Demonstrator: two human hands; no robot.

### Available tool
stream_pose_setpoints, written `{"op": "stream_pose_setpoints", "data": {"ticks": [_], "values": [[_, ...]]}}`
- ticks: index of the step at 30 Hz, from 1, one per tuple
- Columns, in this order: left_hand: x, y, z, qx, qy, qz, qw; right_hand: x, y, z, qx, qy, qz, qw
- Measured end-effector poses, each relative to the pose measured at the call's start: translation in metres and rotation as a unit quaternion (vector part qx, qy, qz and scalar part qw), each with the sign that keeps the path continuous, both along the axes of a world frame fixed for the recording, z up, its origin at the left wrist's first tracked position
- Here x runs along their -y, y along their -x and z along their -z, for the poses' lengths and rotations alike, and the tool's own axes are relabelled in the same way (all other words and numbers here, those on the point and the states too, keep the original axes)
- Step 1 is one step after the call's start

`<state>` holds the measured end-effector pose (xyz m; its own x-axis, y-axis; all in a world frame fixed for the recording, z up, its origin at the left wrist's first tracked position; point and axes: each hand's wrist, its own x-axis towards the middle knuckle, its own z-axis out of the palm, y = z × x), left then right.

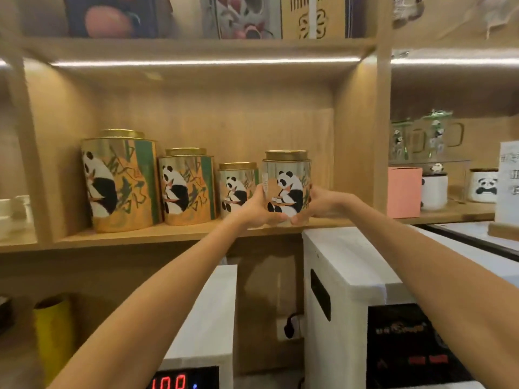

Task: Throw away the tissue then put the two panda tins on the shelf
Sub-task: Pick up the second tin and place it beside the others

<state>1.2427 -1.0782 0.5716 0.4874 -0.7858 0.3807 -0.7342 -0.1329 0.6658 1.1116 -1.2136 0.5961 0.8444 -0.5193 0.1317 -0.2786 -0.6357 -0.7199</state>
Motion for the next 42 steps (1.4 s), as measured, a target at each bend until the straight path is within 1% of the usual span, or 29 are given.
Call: {"op": "stream_pose_setpoints", "data": {"ticks": [2, 4, 8, 13, 16, 18, 20, 23, 26, 28, 29, 31, 35, 38, 40, 42], "values": [[0.011, -0.006, 0.005, 0.002, -0.049, -0.02, 0.999, 0.011, -0.007, 0.008, -0.04, 0.0, 0.014, 0.999], [0.025, -0.011, 0.011, 0.004, -0.076, -0.035, 0.996, 0.025, -0.014, 0.016, -0.048, -0.012, 0.013, 0.999], [0.059, -0.03, 0.012, -0.037, -0.073, -0.061, 0.995, 0.058, -0.043, 0.024, -0.048, 0.008, 0.013, 0.999], [0.091, -0.044, 0.015, -0.079, -0.063, -0.081, 0.992, 0.095, -0.072, 0.029, -0.015, 0.017, -0.025, 0.999], [0.112, -0.048, 0.02, -0.12, -0.048, -0.112, 0.985, 0.11, -0.084, 0.044, 0.033, -0.017, -0.017, 0.999], [0.127, -0.05, 0.027, -0.137, -0.011, -0.128, 0.982, 0.117, -0.093, 0.054, 0.074, -0.033, -0.017, 0.997], [0.136, -0.054, 0.033, -0.129, 0.01, -0.138, 0.982, 0.123, -0.101, 0.058, 0.1, -0.03, -0.032, 0.994], [0.138, -0.057, 0.037, -0.101, 0.02, -0.14, 0.985, 0.13, -0.104, 0.059, 0.11, -0.028, -0.045, 0.993], [0.135, -0.055, 0.039, -0.08, 0.031, -0.144, 0.986, 0.138, -0.103, 0.063, 0.14, -0.061, -0.011, 0.988], [0.134, -0.053, 0.039, -0.059, 0.033, -0.164, 0.984, 0.142, -0.101, 0.064, 0.163, -0.095, 0.006, 0.982], [0.134, -0.053, 0.04, -0.046, 0.031, -0.177, 0.983, 0.142, -0.101, 0.066, 0.168, -0.097, 0.009, 0.981], [0.134, -0.051, 0.039, -0.027, 0.026, -0.201, 0.979, 0.14, -0.099, 0.067, 0.173, -0.079, 0.006, 0.982], [0.133, -0.05, 0.041, -0.023, 0.016, -0.22, 0.975, 0.134, -0.1, 0.068, 0.174, -0.069, 0.007, 0.982], [0.133, -0.05, 0.041, -0.022, 0.018, -0.226, 0.974, 0.136, -0.099, 0.064, 0.207, -0.085, 0.049, 0.973], [0.133, -0.05, 0.042, -0.018, 0.028, -0.224, 0.974, 0.141, -0.1, 0.064, 0.23, -0.111, 0.091, 0.963], [0.134, -0.05, 0.042, -0.015, 0.032, -0.218, 0.975, 0.143, -0.101, 0.063, 0.227, -0.121, 0.105, 0.961]]}}
